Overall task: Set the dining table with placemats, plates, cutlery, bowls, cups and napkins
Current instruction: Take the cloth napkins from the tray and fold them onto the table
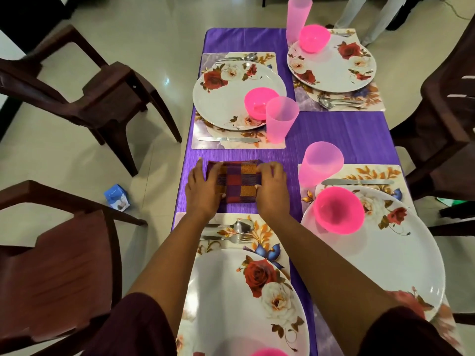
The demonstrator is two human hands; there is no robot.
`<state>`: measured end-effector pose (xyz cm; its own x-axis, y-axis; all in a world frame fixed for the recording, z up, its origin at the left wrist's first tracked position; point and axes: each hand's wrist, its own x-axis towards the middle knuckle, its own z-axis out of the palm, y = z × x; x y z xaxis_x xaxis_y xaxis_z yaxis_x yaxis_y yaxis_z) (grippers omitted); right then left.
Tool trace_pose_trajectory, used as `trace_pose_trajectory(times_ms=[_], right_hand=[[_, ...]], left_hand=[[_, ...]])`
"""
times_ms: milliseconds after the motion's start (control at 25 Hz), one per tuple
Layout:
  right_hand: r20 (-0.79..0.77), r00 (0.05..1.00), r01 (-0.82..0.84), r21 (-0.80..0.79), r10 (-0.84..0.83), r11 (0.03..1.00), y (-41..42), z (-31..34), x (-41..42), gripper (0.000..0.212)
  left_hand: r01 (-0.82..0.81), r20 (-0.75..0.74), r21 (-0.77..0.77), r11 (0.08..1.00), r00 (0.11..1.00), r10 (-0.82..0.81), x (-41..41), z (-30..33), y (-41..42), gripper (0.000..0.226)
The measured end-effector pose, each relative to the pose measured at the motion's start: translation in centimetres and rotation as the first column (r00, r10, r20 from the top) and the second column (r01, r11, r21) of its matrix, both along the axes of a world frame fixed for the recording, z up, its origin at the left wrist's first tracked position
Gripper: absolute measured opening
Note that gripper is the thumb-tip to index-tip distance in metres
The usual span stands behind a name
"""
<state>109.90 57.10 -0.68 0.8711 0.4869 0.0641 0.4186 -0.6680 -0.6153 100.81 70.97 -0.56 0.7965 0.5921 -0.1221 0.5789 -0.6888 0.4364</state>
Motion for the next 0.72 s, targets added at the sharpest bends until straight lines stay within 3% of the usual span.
trace_pose_trajectory(times_ms=[80,160,280,520,600,720], right_hand=[[0.264,0.931,-0.22,-0.145,0.252,0.965,-0.1,-0.4,-0.4,0.037],[0.178,0.909,-0.316,-0.295,0.377,0.902,-0.2,-0.7,-0.3,0.046],[0.052,0.887,-0.374,-0.501,0.458,0.78,-0.4,-0.7,0.3,0.064],[-0.015,0.888,-0.394,-0.54,0.459,0.744,0.0,1.0,0.1,0.067],[-0.07,0.882,-0.425,-0.545,0.467,0.722,0.8,1.9,1.0,0.062],[-0.037,0.868,-0.446,-0.493,0.494,0.747,1.4,3.7,1.9,0.056]], left_hand=[[0.215,-0.096,0.199,0.956,0.975,-0.199,0.5,0.3,-0.3,0.073],[0.33,-0.204,0.16,0.93,0.933,-0.296,1.1,0.3,-0.4,0.069],[0.297,-0.287,0.052,0.954,0.919,-0.27,1.8,-0.4,0.2,0.075],[0.287,-0.358,-0.011,0.958,0.893,-0.272,2.6,0.0,1.0,0.078],[0.324,-0.32,-0.004,0.946,0.896,-0.309,2.5,1.0,1.6,0.077],[0.172,-0.049,0.045,0.984,0.984,-0.17,1.3,3.3,1.8,0.067]])
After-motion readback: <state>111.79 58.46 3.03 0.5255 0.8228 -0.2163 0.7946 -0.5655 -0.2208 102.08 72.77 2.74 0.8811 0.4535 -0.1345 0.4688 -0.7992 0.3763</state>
